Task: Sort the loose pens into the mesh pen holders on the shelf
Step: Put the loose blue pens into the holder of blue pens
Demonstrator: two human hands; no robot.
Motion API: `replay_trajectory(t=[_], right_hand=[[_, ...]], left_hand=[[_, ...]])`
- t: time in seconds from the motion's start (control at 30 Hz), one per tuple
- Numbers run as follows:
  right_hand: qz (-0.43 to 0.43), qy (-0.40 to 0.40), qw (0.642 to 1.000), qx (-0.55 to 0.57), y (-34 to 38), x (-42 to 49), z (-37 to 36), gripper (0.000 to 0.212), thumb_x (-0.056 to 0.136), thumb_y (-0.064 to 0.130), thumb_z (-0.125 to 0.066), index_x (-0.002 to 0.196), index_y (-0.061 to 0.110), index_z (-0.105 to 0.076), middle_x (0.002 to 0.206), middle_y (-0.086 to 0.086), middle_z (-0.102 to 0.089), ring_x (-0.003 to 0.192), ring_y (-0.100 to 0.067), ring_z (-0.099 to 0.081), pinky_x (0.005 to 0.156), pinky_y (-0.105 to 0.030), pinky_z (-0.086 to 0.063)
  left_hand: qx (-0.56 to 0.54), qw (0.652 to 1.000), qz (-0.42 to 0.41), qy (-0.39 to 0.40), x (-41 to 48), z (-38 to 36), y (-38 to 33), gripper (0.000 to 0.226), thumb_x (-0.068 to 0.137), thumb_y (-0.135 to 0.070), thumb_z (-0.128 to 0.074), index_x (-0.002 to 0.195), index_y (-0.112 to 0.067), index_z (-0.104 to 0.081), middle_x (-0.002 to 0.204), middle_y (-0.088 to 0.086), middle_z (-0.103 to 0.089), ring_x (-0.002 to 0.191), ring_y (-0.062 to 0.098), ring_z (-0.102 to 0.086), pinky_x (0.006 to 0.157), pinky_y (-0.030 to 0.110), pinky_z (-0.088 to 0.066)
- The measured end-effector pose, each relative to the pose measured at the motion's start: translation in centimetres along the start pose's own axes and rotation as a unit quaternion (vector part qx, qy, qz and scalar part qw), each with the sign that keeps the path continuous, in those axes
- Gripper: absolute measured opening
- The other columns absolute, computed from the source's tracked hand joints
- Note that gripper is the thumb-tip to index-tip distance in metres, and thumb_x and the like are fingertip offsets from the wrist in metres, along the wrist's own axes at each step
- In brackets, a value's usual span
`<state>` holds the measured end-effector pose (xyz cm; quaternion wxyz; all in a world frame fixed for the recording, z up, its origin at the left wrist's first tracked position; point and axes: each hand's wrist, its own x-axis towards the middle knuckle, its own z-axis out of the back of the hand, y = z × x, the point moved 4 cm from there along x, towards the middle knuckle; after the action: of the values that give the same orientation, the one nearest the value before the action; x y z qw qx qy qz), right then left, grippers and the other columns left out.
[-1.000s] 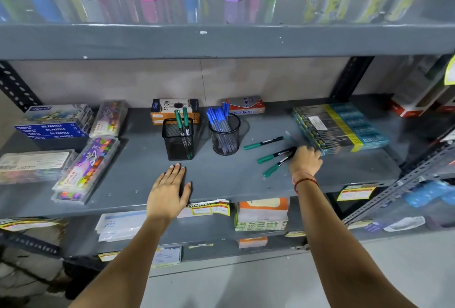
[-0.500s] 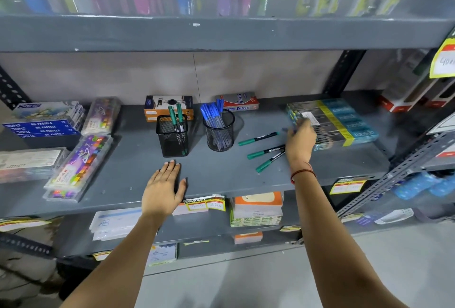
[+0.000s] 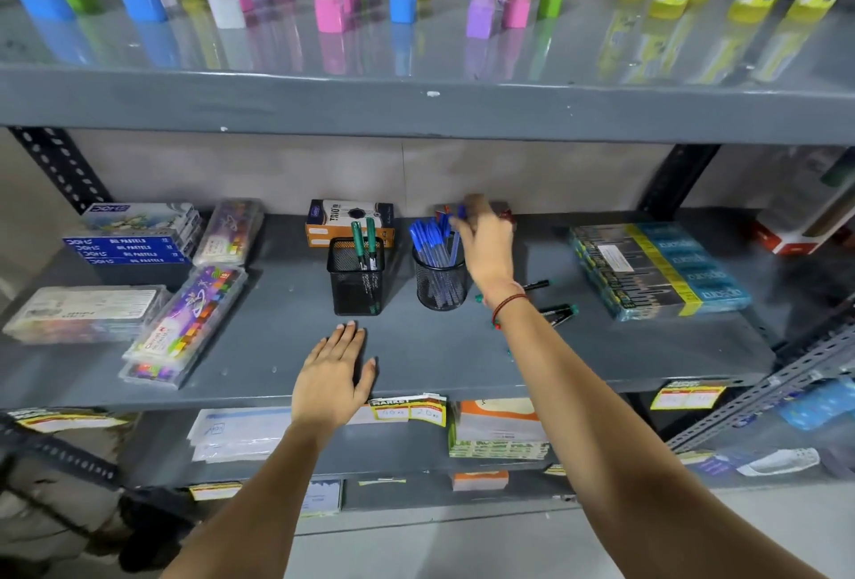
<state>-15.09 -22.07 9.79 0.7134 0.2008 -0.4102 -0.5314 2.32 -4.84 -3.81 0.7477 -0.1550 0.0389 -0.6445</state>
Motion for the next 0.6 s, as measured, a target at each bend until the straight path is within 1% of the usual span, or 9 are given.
replay_trajectory(t=[0.1,0.2,0.3,0.37,0.4,0.43,0.5,0.53,0.6], right_hand=[[-0.003,0.046,0.997,-0.057,-1.1,-0.7,-2.2,0.018,0.090,0.014,-0.057,0.104,0.003,-0.061,0.096,-0.026,-0.070,0.095,-0.041,-0.063,0.076,-0.045,-0.054],[0.030,0.059,0.991,-0.117,-1.0,-0.6,-2.1,0.022,0.092,0.016,-0.054,0.106,0.001,-0.061,0.101,-0.026,-0.065,0.109,-0.040,-0.051,0.079,-0.043,-0.049],[0.023,0.034,0.993,-0.112,-2.0,-0.1,-0.8,0.025,0.093,0.018,-0.051,0.101,-0.003,-0.062,0.100,-0.028,-0.063,0.107,-0.040,-0.052,0.081,-0.042,-0.046],[-0.018,0.030,0.992,-0.119,-4.2,0.2,0.1,0.022,0.093,0.008,-0.047,0.102,-0.003,-0.063,0.103,-0.028,-0.065,0.107,-0.040,-0.053,0.084,-0.042,-0.047],[-0.043,0.055,0.988,-0.135,-5.6,0.2,0.3,0.023,0.090,0.002,-0.046,0.104,-0.001,-0.064,0.105,-0.028,-0.066,0.108,-0.041,-0.054,0.087,-0.043,-0.048],[-0.070,0.103,0.980,-0.154,-7.2,0.2,0.2,0.026,0.088,-0.002,-0.045,0.103,0.002,-0.065,0.108,-0.027,-0.066,0.109,-0.041,-0.056,0.091,-0.044,-0.049],[-0.111,0.225,0.949,-0.193,-9.7,-0.4,-0.6,0.028,0.084,-0.005,-0.048,0.101,0.007,-0.067,0.112,-0.024,-0.066,0.109,-0.039,-0.059,0.098,-0.043,-0.048],[-0.114,0.267,0.933,-0.211,-10.2,-0.9,-0.9,0.028,0.083,-0.006,-0.052,0.103,0.008,-0.067,0.115,-0.022,-0.065,0.109,-0.038,-0.060,0.100,-0.042,-0.047],[-0.096,0.294,0.922,-0.235,-10.5,-1.5,-1.3,0.030,0.083,-0.005,-0.059,0.108,0.009,-0.066,0.118,-0.018,-0.065,0.109,-0.036,-0.060,0.102,-0.041,-0.046]], left_hand=[[0.001,1.000,0.000,0.000,0.1,0.0,0.1,0.064,0.089,-0.048,-0.023,0.133,-0.009,-0.049,0.140,0.010,-0.047,0.131,0.024,-0.040,0.109,0.040,-0.028],[0.005,1.000,-0.002,0.000,0.1,-0.2,0.1,0.064,0.089,-0.048,-0.023,0.133,-0.009,-0.048,0.140,0.010,-0.047,0.131,0.024,-0.040,0.109,0.040,-0.027],[0.006,1.000,0.000,0.000,0.1,-0.3,0.1,0.063,0.089,-0.047,-0.025,0.132,-0.009,-0.050,0.139,0.011,-0.049,0.130,0.025,-0.041,0.108,0.041,-0.029],[0.006,1.000,0.000,-0.002,0.2,-0.3,0.1,0.062,0.089,-0.046,-0.026,0.131,-0.008,-0.051,0.138,0.011,-0.050,0.129,0.025,-0.043,0.107,0.042,-0.030],[0.004,1.000,0.001,-0.003,0.2,-0.3,0.1,0.062,0.088,-0.046,-0.026,0.130,-0.008,-0.051,0.137,0.012,-0.050,0.129,0.025,-0.043,0.107,0.042,-0.030],[0.000,1.000,0.002,-0.005,0.2,-0.3,0.1,0.062,0.088,-0.046,-0.026,0.130,-0.008,-0.052,0.137,0.012,-0.050,0.129,0.026,-0.044,0.107,0.042,-0.031],[-0.002,1.000,0.000,-0.008,0.2,-0.3,0.1,0.063,0.088,-0.046,-0.026,0.130,-0.007,-0.051,0.138,0.012,-0.050,0.129,0.026,-0.043,0.107,0.042,-0.030],[-0.002,1.000,-0.002,-0.009,0.2,-0.2,0.1,0.063,0.088,-0.046,-0.025,0.131,-0.008,-0.050,0.138,0.012,-0.049,0.130,0.026,-0.042,0.108,0.042,-0.030],[-0.002,1.000,-0.003,-0.008,0.2,-0.3,0.2,0.064,0.088,-0.047,-0.024,0.132,-0.008,-0.049,0.140,0.011,-0.047,0.131,0.025,-0.040,0.109,0.042,-0.028]])
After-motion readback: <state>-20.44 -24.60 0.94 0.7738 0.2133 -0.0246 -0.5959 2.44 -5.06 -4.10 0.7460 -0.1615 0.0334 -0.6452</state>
